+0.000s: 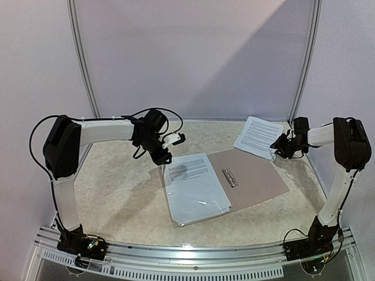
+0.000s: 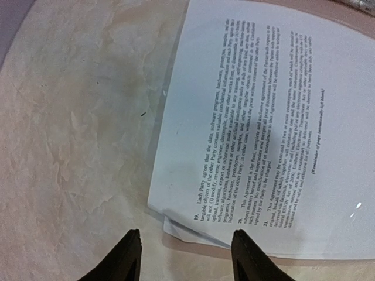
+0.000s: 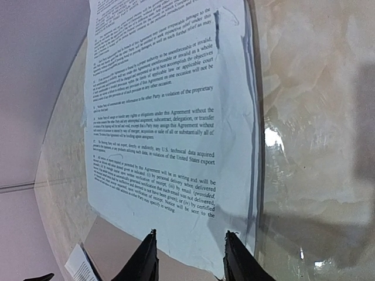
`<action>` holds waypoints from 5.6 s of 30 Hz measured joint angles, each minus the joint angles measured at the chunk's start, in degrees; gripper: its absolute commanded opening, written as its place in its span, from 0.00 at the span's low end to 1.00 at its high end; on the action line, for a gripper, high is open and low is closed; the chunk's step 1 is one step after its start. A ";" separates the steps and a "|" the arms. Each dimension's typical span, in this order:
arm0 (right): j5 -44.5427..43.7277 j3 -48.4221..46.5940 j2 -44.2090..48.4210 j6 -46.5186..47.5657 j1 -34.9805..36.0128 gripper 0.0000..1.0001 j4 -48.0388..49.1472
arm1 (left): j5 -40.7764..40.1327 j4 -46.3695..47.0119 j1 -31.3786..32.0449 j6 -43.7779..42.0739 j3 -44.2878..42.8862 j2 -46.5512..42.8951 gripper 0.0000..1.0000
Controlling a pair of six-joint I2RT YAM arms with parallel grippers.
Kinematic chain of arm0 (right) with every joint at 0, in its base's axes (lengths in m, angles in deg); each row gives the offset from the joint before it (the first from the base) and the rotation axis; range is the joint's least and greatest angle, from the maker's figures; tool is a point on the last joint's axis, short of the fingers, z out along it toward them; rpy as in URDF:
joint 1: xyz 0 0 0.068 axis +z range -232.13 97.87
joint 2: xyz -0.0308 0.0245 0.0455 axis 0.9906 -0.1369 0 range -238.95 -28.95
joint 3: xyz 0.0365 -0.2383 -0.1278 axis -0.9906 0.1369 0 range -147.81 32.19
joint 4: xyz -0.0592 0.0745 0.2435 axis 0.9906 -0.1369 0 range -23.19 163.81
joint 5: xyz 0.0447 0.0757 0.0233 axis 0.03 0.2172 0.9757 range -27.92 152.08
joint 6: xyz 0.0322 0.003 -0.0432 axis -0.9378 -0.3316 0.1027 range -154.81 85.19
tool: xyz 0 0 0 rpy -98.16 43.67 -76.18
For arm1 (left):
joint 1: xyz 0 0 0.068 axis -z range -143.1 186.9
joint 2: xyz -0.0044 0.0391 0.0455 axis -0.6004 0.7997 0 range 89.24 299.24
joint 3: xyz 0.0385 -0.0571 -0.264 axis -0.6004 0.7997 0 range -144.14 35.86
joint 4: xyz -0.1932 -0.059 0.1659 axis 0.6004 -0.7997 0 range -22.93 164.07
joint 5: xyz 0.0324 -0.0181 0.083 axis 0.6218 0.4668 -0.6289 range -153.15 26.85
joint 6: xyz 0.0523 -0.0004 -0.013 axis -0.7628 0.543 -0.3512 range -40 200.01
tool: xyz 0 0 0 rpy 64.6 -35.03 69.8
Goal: Put the files into the folder
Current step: Pick up the file from the corner of the board, then insert the folder to form pockets on the folder.
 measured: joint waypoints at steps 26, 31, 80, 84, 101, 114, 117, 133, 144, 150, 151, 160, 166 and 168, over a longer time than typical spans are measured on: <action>0.17 2.38 -0.81 -0.76 -0.55 0.45 2.05 | 0.02 -0.15 0.00 0.02 -0.87 0.35 0.54; 1.05 2.38 -1.42 -1.36 -0.87 0.44 3.23 | 0.00 -0.15 0.00 0.02 -0.87 0.35 0.54; 14.71 -11.13 -15.39 -13.64 2.29 0.00 23.12 | 0.04 -0.52 -1.22 -1.01 -0.50 0.11 0.55; 13.90 -16.57 -9.70 -6.40 7.45 0.00 17.09 | 1.95 -1.14 -2.78 -1.03 0.68 -1.44 0.55; 27.43 -35.87 1.46 14.10 31.74 0.00 4.33 | 9.40 -2.43 -14.05 -0.92 3.72 -16.06 0.65; 7.32 0.15 9.29 25.11 33.62 0.00 -8.31 | 10.43 -3.45 -2.58 -5.40 12.33 -19.71 0.75; 3.39 3.91 9.29 26.18 31.91 0.00 -9.25 | 9.92 -3.63 5.16 -7.93 12.79 -17.44 0.86; 3.69 5.75 15.45 33.27 27.04 0.00 -7.78 | 2.97 3.34 13.05 -16.41 15.17 -3.80 0.98; 11.74 12.66 16.85 34.86 27.39 0.00 -8.17 | 3.28 9.57 13.16 -17.16 19.06 -5.66 0.96; 14.12 12.98 19.02 34.99 27.82 0.00 -8.35 | 3.85 9.81 13.29 -17.44 19.28 -5.73 0.91; 14.58 12.98 19.43 35.04 27.82 0.00 -8.35 | 3.93 9.84 13.33 -17.57 19.30 -5.73 0.90; 18.23 13.99 20.72 37.53 27.82 0.00 -10.75 | 5.55 9.64 13.84 -19.32 19.32 -5.42 0.74; 22.34 15.17 20.61 36.33 27.82 0.00 -7.89 | 5.79 9.57 13.84 -19.52 18.53 -4.87 0.82; 23.08 16.79 20.33 34.14 27.82 0.00 -4.66 | 5.77 9.77 13.84 -19.58 18.56 -5.01 0.83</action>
